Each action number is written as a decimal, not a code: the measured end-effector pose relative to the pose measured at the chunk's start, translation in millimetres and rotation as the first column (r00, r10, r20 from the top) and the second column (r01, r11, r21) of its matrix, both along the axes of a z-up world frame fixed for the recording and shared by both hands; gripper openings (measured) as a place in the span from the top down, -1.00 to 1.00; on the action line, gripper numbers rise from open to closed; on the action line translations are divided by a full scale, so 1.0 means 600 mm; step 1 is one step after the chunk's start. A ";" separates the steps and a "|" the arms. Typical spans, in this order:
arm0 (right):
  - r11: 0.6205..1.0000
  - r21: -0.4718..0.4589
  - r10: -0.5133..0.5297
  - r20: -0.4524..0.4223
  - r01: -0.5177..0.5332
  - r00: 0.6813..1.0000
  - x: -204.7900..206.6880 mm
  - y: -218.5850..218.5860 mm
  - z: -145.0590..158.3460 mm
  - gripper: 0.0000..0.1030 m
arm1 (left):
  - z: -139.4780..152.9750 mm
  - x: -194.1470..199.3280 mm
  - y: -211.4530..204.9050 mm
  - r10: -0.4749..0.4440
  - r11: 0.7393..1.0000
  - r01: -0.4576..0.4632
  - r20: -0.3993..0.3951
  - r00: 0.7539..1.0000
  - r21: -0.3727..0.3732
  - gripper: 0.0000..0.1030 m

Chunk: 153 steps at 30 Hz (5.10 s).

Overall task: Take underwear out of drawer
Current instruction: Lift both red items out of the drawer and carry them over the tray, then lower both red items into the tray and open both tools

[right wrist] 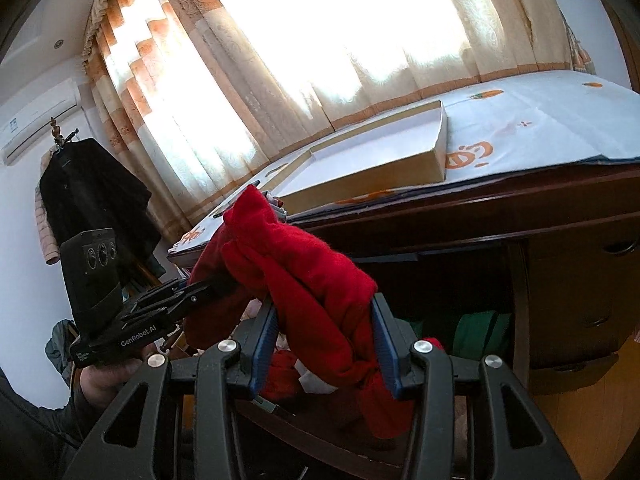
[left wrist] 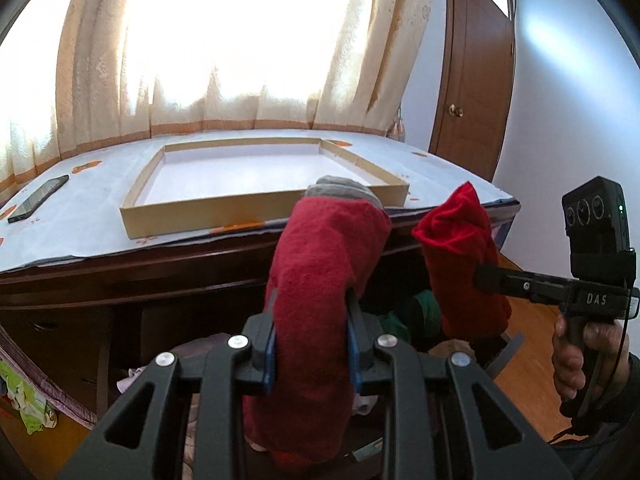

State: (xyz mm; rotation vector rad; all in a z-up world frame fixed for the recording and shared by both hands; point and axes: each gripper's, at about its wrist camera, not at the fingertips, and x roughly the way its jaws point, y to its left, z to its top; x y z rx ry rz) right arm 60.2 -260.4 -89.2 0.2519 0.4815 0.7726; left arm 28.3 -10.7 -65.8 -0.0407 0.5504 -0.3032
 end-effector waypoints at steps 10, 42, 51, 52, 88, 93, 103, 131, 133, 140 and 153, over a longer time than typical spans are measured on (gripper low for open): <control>1.000 0.024 0.005 0.027 -0.006 1.000 -0.003 0.004 0.014 0.09 | 0.024 -0.022 0.009 0.025 0.999 -0.023 0.080 0.997 -0.023 0.51; 0.996 0.073 0.049 0.054 -0.053 0.997 0.048 0.045 0.090 0.09 | 0.104 0.016 0.027 0.095 0.995 -0.087 0.176 0.980 -0.054 0.52; 0.992 0.109 0.053 0.047 -0.058 0.997 0.090 0.054 0.130 0.09 | 0.127 0.059 0.043 0.120 0.991 -0.106 0.180 0.976 -0.083 0.52; 0.992 0.111 0.055 0.045 -0.059 0.997 0.095 0.055 0.135 0.09 | 0.130 0.062 0.044 0.119 0.991 -0.106 0.182 0.976 -0.082 0.52; 0.994 0.029 -0.099 -0.165 0.105 0.981 0.385 0.111 0.193 0.08 | 0.141 0.349 0.045 0.196 0.972 -0.198 -0.027 0.980 -0.125 0.52; 0.990 0.034 -0.127 -0.190 0.136 0.973 0.414 0.108 0.191 0.08 | 0.132 0.385 0.045 0.224 0.962 -0.234 -0.081 0.971 -0.142 0.52; 0.980 0.033 -0.179 -0.260 0.194 0.949 0.471 0.095 0.183 0.08 | 0.109 0.445 0.038 0.233 0.952 -0.263 -0.186 0.955 -0.158 0.51; 0.966 -0.029 -0.257 -0.179 0.256 0.950 0.456 0.070 0.187 -0.54 | 0.094 0.465 0.007 0.165 0.963 -0.210 -0.248 0.954 -0.167 0.22; 0.970 -0.027 -0.241 -0.169 0.240 0.956 0.439 0.068 0.189 -0.56 | 0.096 0.449 0.005 0.155 0.968 -0.194 -0.231 0.961 -0.159 0.21; 0.976 -0.041 -0.216 -0.136 0.212 0.967 0.372 0.059 0.183 -0.58 | 0.105 0.392 0.006 0.121 0.978 -0.149 -0.182 0.976 -0.144 0.19; 0.983 -0.139 -0.126 -0.054 0.118 0.991 0.244 0.072 0.161 -0.59 | 0.104 0.281 0.013 0.049 0.990 -0.066 -0.138 0.989 -0.125 0.12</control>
